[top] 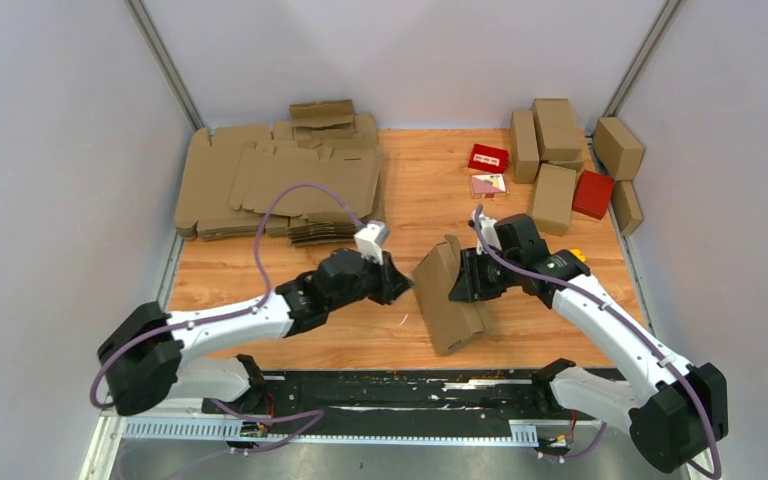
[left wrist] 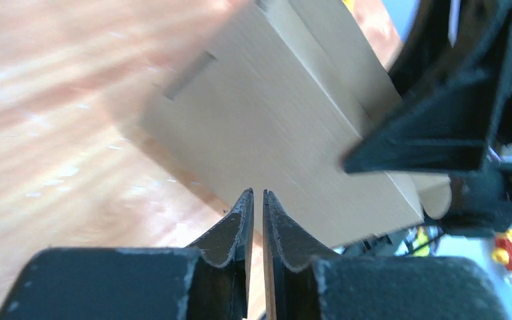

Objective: Fold the paper box

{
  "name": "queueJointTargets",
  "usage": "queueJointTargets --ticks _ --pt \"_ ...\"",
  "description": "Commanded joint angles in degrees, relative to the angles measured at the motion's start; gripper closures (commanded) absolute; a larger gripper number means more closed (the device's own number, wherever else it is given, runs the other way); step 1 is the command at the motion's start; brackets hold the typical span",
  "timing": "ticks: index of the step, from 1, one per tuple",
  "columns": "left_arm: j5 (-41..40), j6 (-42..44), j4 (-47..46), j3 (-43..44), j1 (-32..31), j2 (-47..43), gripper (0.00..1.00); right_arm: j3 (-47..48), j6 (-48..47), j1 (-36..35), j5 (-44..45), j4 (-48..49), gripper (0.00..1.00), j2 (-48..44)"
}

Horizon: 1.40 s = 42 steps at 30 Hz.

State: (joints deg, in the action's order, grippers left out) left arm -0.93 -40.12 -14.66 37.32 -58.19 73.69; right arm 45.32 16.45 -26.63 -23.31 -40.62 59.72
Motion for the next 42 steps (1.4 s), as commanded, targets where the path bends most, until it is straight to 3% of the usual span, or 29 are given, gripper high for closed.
queueJointTargets --ticks 1,2,6,8,11,17,25,34,42 --pt "2.2 2.8 2.3 -4.7 8.8 -8.6 0.81 6.8 -5.3 -4.3 3.3 -3.8 0.74 2.6" --pt "3.2 3.5 2.3 -5.6 10.6 -10.1 0.77 8.1 -6.1 -5.9 4.4 -4.9 0.74 3.6" --pt "6.5 8.0 2.5 -6.2 15.5 -14.4 0.45 13.9 -8.9 -12.2 7.6 -8.7 0.73 9.1" --pt "8.1 11.1 1.7 -6.1 17.2 -15.6 0.36 16.9 -10.3 -15.0 9.5 -10.7 0.72 12.0" --pt "13.4 14.0 -2.4 -7.1 20.4 -16.3 0.28 20.1 -12.5 -18.1 11.3 -12.1 0.71 15.3" --pt "23.5 12.3 -14.6 -9.3 25.2 -13.5 0.22 21.3 -15.9 -20.8 12.4 -11.9 0.69 18.1" --pt "27.9 15.2 -17.4 -8.9 25.2 -10.9 0.30 21.0 -16.3 -21.3 11.9 -11.0 0.69 18.7" --pt "34.0 15.5 -19.2 -7.1 25.1 -5.3 0.54 22.8 -16.2 -22.6 11.8 -11.7 0.69 21.0" --pt "31.7 17.5 -15.7 -5.8 25.2 -4.9 0.58 23.6 -16.2 -23.7 12.0 -11.9 0.69 22.3"
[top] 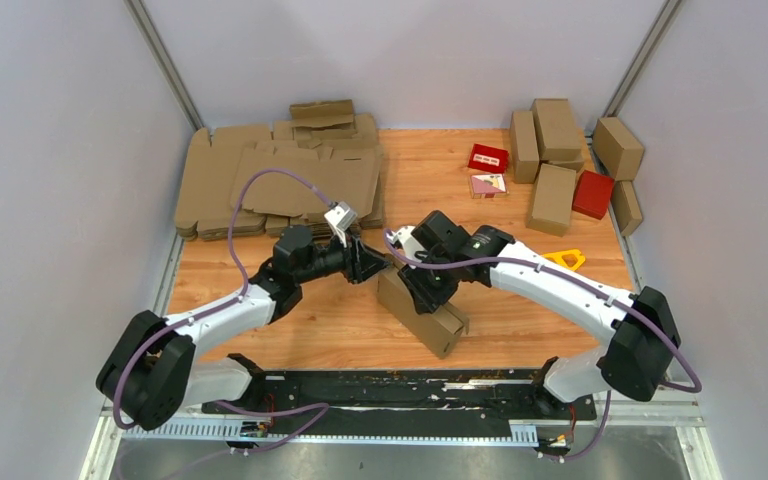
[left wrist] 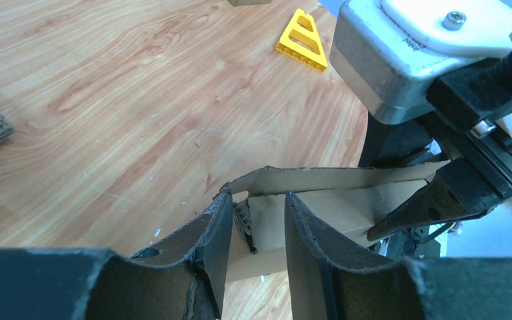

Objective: Fold the paper box

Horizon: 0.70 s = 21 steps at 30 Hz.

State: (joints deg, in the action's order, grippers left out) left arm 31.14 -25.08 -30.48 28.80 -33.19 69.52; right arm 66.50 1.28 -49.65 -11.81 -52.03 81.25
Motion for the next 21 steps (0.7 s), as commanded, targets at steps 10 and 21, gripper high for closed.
queueJointTargets --ticks 10,21 --pt "-11.6 5.6 7.1 1.7 0.2 -6.1 0.43 2.5 -1.0 -1.0 1.1 -0.6 0.69 0.9" --pt "-4.0 4.7 4.3 3.2 0.2 -1.5 0.49 3.0 -1.1 -1.4 0.9 -0.8 0.69 1.3"
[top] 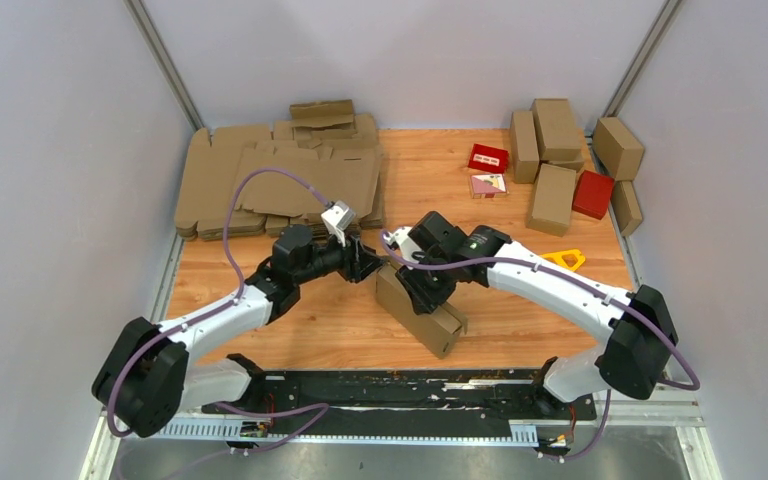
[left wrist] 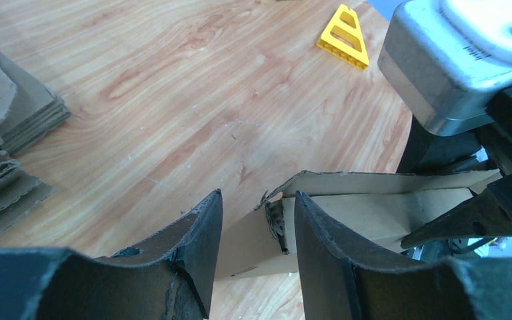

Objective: Fold the paper box

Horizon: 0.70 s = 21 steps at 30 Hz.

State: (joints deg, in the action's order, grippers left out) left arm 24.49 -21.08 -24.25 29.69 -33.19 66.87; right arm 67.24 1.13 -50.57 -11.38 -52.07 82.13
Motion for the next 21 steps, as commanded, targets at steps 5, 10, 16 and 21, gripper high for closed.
queueJointTargets --ticks 5,10,16,21 --pt "3.7 1.3 0.4 2.7 0.1 2.3 0.51 2.8 -0.9 -0.6 1.0 -0.9 0.69 0.9" --pt "3.0 2.6 2.9 2.6 -0.7 3.5 0.52 2.9 -0.9 -0.6 1.1 -0.4 0.68 1.3" --pt "-2.3 4.0 8.1 3.1 -1.5 3.8 0.53 2.9 -0.8 -0.8 1.7 0.0 0.66 1.3" --pt "-2.7 3.8 8.4 2.9 -1.5 4.0 0.53 1.6 0.2 -1.0 4.3 0.8 0.57 0.4"
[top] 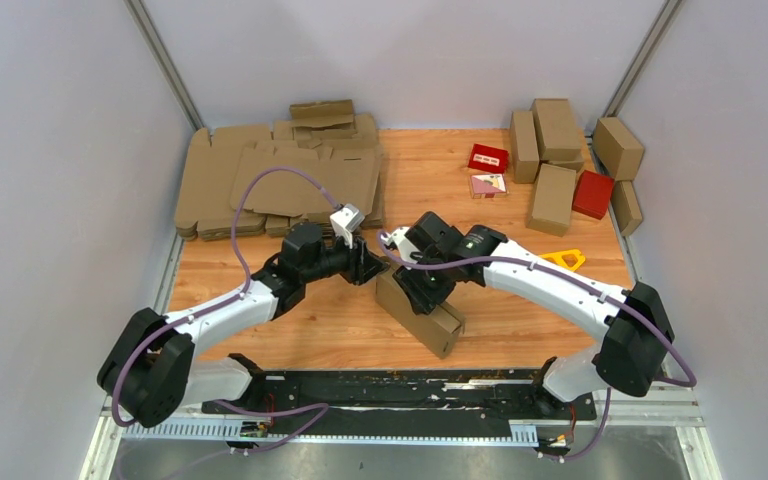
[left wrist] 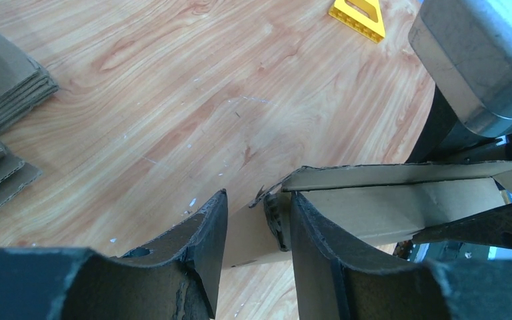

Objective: Fold the paper box

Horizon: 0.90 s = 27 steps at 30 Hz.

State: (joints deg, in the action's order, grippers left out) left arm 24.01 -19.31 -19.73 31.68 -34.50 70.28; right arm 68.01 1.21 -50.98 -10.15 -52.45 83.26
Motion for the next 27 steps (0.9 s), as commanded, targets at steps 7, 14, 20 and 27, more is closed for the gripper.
queueJointTargets --ticks 7,14,20,27 --pt "-2.2 1.8 3.5 0.9 -0.3 1.1 0.54 -0.2 1.1 -0.8 4.1 3.1 0.51 -1.8" --pt "-2.3 1.8 3.4 0.9 -0.7 0.9 0.55 1.2 1.8 -1.6 6.4 3.1 0.51 -1.1" --pt "-1.9 1.3 1.9 -0.2 -0.9 -1.1 0.54 1.0 1.9 -1.7 7.0 2.5 0.57 -0.8" --pt "-0.8 -1.3 -3.2 -3.1 -0.9 -5.6 0.41 -0.1 1.1 -1.7 7.1 2.7 0.59 -2.2"
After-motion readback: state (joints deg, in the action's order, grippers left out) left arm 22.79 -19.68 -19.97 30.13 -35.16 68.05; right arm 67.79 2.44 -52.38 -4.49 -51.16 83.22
